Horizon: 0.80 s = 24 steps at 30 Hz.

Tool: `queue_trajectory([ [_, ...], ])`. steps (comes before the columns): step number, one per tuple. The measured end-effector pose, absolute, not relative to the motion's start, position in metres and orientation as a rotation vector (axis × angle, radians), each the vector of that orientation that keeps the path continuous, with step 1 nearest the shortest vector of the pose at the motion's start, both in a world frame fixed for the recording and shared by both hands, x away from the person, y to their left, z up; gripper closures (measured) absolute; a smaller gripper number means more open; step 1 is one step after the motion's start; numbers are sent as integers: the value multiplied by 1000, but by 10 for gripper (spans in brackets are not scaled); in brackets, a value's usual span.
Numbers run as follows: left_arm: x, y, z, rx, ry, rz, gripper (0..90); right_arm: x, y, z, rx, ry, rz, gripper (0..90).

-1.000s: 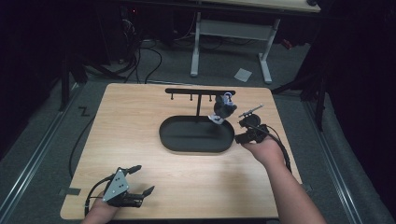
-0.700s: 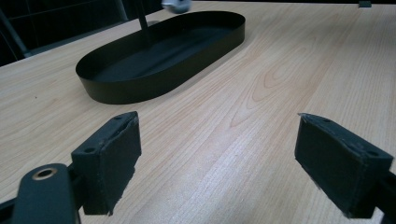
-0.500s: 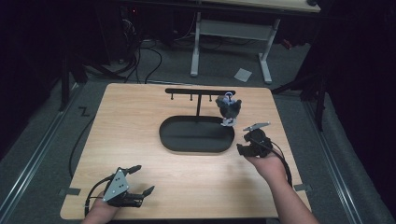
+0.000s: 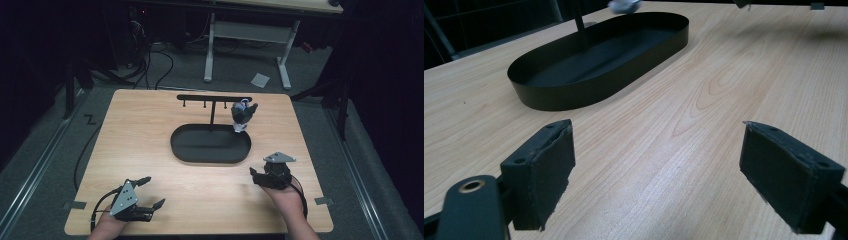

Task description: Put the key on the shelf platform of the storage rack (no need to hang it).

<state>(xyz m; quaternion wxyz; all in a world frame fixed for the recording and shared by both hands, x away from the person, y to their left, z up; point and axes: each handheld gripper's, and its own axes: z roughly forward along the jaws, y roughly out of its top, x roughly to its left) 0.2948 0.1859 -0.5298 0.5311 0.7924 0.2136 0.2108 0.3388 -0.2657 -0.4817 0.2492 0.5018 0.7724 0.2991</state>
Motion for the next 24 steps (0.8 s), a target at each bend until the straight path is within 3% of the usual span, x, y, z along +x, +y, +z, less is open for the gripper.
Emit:
queue_trajectory([
  [13, 295, 185, -530, 1893, 521, 507, 150, 274, -251, -516, 1300, 1953, 1025, 153],
  [24, 294, 186, -530, 1886, 522, 521, 150, 276, -250, -516, 1293, 1927, 1043, 152],
])
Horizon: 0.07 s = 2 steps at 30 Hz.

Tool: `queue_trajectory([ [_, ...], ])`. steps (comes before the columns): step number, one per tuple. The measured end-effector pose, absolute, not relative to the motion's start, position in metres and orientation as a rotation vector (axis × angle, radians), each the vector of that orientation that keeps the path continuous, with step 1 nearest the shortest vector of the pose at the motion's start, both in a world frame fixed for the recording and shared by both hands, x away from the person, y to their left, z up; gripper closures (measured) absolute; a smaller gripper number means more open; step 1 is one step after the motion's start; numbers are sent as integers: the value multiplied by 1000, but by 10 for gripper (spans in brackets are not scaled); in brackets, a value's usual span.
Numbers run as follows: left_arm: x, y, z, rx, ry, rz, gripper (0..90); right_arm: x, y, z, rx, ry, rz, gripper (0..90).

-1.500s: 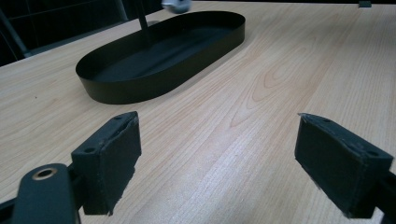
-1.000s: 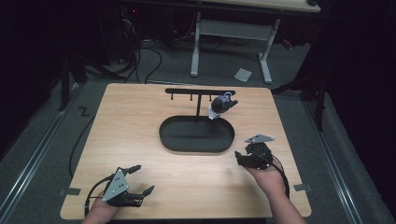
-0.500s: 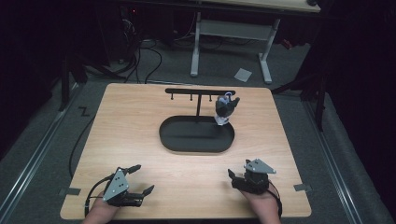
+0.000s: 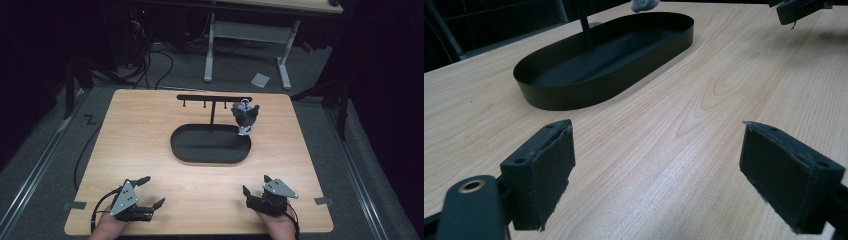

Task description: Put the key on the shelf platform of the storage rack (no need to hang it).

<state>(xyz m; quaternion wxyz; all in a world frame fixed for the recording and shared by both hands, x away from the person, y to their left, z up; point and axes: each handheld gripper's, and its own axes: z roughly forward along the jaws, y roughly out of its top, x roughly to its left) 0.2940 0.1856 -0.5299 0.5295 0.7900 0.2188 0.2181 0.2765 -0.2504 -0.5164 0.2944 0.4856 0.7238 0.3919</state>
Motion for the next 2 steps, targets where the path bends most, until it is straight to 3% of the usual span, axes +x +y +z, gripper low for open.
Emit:
queue_trajectory([
  [2, 294, 186, -530, 1886, 518, 519, 150, 278, -251, -517, 1299, 1924, 1031, 150],
])
